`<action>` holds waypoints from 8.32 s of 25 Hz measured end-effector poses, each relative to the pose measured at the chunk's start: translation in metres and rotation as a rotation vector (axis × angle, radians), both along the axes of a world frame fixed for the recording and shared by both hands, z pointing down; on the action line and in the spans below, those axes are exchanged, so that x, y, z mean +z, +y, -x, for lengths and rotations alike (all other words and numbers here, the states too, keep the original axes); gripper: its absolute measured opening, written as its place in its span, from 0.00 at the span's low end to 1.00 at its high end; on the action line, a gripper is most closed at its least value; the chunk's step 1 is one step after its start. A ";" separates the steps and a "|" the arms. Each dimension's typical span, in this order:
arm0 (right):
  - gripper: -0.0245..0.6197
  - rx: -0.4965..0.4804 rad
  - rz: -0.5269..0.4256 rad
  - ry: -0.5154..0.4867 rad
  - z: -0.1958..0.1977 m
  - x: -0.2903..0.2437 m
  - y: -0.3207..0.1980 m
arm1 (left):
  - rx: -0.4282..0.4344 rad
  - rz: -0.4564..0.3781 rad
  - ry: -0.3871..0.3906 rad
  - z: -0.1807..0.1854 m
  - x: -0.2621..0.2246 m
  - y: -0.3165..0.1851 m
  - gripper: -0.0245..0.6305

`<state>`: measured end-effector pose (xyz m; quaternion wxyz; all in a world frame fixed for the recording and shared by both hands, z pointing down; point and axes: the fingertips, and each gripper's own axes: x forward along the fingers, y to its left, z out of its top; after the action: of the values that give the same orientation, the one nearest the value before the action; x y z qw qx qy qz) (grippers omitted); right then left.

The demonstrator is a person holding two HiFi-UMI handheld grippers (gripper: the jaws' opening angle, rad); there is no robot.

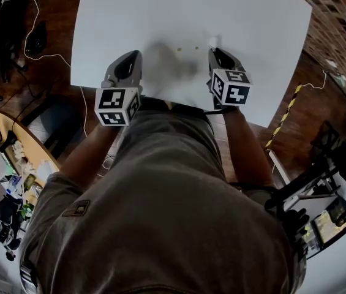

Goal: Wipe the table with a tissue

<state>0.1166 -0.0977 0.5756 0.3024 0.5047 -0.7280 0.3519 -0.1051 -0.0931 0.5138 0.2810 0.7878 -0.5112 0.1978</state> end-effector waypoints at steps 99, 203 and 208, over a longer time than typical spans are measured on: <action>0.13 -0.053 0.008 -0.026 0.037 0.001 0.020 | 0.059 -0.038 -0.010 0.003 -0.018 0.010 0.04; 0.13 -0.016 -0.522 0.036 0.003 -0.182 0.235 | 0.220 -0.353 -0.008 -0.105 -0.105 0.196 0.04; 0.13 -0.019 -0.523 0.037 0.005 -0.182 0.233 | 0.208 -0.340 -0.002 -0.102 -0.101 0.195 0.04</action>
<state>0.1121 0.1358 0.3941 0.1782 0.5652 -0.7933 0.1394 -0.0034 0.1021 0.4127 0.1216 0.8721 -0.4536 0.1376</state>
